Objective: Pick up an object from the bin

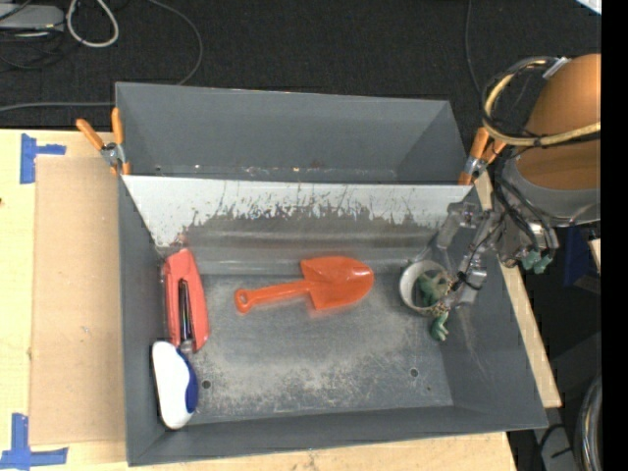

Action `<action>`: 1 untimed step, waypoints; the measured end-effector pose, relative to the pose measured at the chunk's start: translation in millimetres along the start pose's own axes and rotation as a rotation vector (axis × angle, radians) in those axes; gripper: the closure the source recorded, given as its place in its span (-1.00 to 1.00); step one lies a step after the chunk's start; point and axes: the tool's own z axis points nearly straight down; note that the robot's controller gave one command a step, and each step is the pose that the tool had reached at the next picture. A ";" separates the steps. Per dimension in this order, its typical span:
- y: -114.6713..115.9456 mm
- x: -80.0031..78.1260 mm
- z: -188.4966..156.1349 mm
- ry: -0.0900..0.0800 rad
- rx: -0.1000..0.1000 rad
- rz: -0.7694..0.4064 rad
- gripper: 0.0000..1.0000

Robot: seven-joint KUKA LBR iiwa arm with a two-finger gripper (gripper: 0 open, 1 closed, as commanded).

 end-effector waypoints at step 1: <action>-2.7 2.7 19.1 0.005 0.001 -0.022 -1.00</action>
Offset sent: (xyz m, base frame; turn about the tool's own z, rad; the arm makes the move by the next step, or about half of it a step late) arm 0.0077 -0.0005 -0.0130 0.0366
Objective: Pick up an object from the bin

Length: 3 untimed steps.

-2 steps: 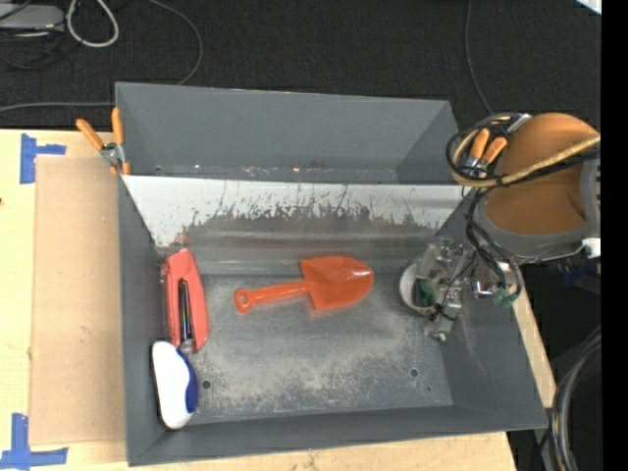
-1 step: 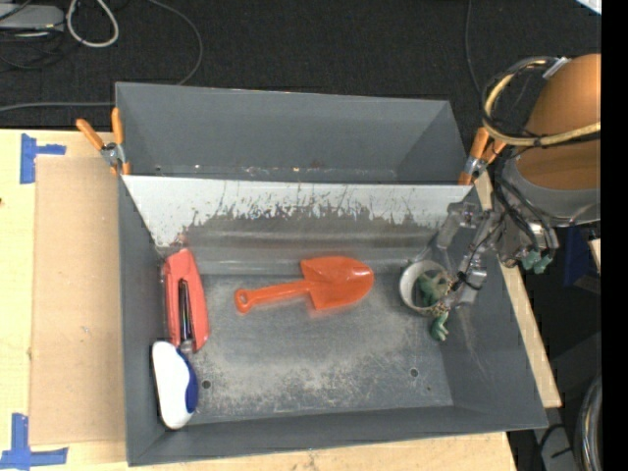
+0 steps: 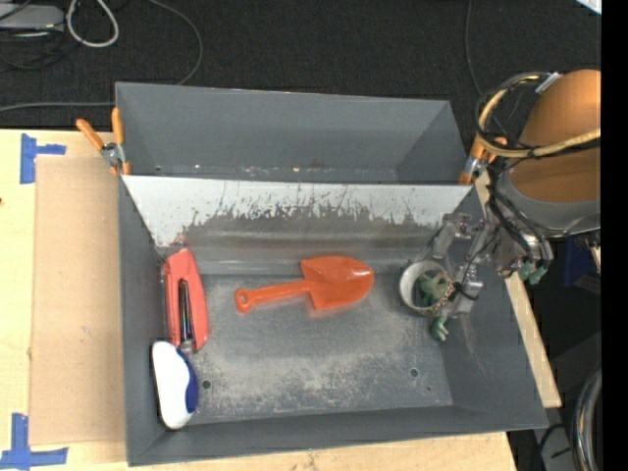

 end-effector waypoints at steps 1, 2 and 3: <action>0.1 -0.4 18.0 0.004 0.000 0.002 -1.00; -11.0 -7.2 17.4 0.003 -0.001 -0.061 -1.00; -3.6 -7.4 79.8 0.011 -0.005 -0.262 -1.00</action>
Offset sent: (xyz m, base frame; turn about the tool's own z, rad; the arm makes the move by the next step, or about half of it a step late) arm 0.0120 -0.0405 -0.0147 -0.2536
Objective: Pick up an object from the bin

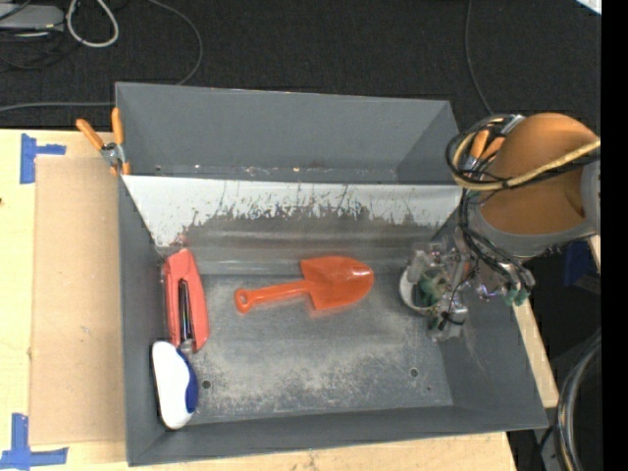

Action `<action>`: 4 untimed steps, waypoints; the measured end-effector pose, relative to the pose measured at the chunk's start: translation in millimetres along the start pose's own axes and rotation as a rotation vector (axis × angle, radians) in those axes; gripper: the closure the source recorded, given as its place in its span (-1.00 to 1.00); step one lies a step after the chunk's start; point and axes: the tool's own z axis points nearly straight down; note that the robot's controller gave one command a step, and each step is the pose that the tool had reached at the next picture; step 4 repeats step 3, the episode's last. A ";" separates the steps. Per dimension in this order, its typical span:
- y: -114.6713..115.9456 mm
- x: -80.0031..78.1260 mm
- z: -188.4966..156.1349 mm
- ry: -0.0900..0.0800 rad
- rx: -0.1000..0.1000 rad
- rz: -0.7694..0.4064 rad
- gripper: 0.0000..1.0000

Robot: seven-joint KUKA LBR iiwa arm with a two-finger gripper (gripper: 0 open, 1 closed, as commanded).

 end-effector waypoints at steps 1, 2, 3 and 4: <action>-1.2 0.5 -6.0 -0.006 0.002 0.033 -1.00; -5.9 28.7 88.0 -0.007 0.003 -0.119 -1.00; -8.8 6.4 1.7 -0.010 0.002 0.047 -1.00; -8.8 6.4 1.7 -0.010 0.002 0.047 -1.00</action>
Offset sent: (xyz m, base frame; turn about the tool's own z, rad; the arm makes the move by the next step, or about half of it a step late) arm -0.0362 -0.0107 -0.0995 -0.1280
